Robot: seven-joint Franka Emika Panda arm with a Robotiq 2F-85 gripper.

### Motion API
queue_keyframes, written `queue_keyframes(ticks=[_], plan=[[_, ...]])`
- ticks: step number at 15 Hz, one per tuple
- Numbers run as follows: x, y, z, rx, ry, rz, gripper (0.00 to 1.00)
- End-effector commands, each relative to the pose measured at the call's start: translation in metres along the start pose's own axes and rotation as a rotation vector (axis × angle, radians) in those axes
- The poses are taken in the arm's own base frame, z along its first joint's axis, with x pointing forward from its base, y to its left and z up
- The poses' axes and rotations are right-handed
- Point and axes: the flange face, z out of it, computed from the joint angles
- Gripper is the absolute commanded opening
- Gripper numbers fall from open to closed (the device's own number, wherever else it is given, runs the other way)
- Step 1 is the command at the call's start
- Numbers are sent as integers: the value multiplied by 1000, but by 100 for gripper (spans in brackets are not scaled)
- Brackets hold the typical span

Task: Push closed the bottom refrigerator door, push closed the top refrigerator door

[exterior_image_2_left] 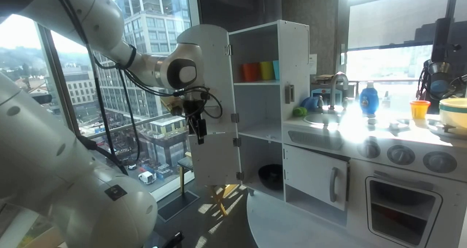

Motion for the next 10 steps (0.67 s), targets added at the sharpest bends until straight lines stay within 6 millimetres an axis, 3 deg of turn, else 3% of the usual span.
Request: queue_keyframes(ticks=[1, 7, 10], plan=[[28, -41, 19, 56, -2, 93, 100], [51, -86, 64, 146, 50, 156, 100], [44, -107, 85, 162, 41, 156, 100]])
